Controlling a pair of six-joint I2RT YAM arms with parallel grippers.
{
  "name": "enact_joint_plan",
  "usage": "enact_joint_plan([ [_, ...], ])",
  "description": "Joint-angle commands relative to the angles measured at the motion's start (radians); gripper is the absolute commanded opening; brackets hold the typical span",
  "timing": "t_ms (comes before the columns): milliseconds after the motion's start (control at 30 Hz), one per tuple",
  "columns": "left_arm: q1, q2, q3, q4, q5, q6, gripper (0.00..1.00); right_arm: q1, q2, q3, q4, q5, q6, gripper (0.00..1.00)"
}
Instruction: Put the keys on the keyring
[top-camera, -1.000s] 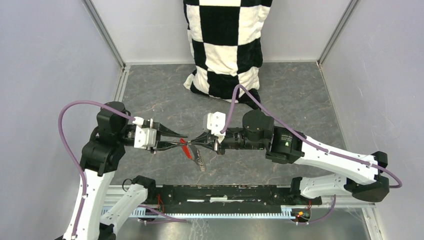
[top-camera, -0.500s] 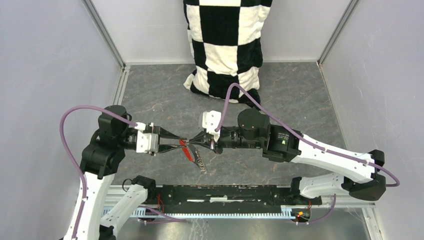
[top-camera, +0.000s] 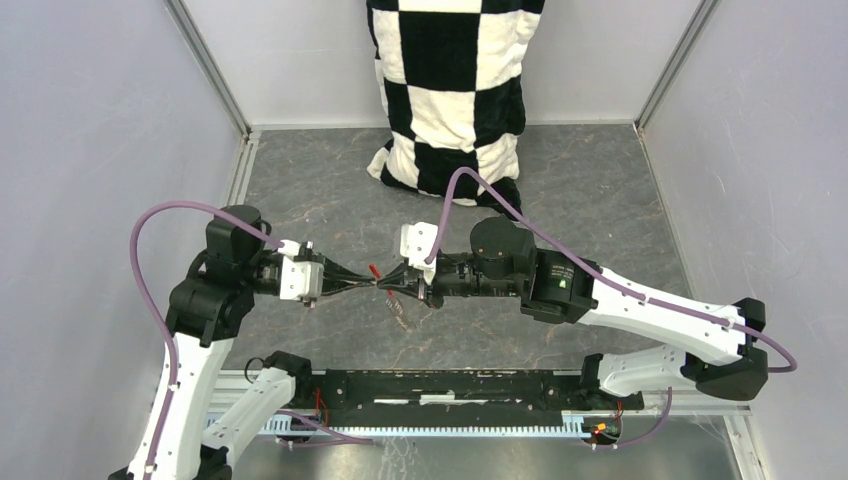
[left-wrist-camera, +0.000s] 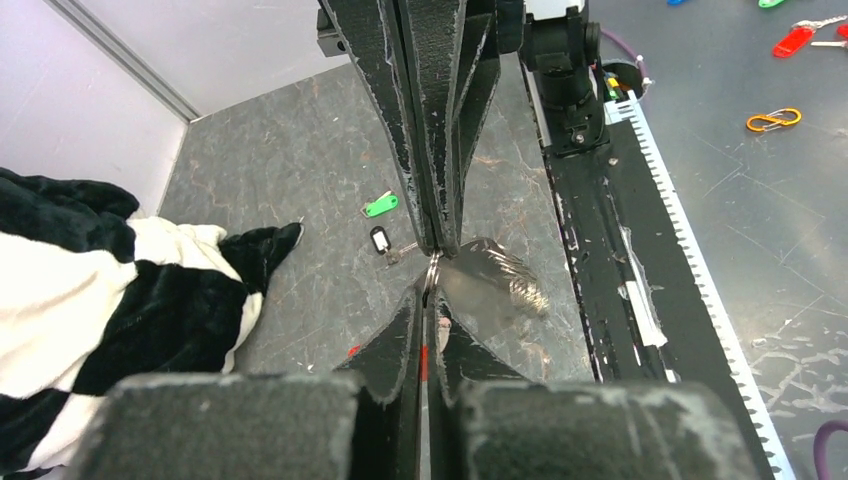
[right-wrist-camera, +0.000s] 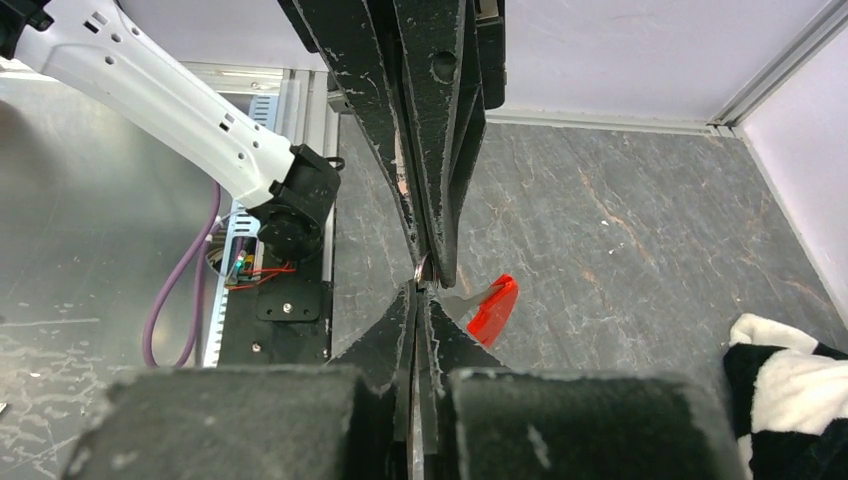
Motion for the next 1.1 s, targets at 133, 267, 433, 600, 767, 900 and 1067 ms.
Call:
enact_joint_plan([
  [133,-0.004,-0.012,-0.008,0.011,0.148,0.15,0.02,0.001,-0.048,0.036,0.095,-0.021,0.044,0.36],
  [267,-0.004,-0.006,0.014,0.009,0.258,0.181,0.02,0.0,-0.166,-0.031,0.141,0.021,0.043,0.45],
  [433,-0.004,0.012,0.076,0.01,0.367,0.226,0.02,-0.002,-0.272,-0.137,0.197,0.088,0.038,0.44],
  [600,-0.029,0.003,0.138,0.051,0.397,0.208,0.02,-0.002,-0.347,-0.275,0.349,0.09,0.055,0.43],
  [767,-0.071,-0.049,0.126,0.253,0.398,0.081,0.02,-0.002,-0.324,-0.287,0.421,0.048,0.063,0.41],
  [900,-0.097,-0.066,0.133,0.359,0.397,-0.006,0.02,-0.002,-0.303,-0.284,0.456,0.009,0.076,0.41],
  [1067,-0.102,-0.085,0.12,0.389,0.397,-0.025,0.02,-0.002,-0.298,-0.293,0.482,-0.014,0.09,0.4],
])
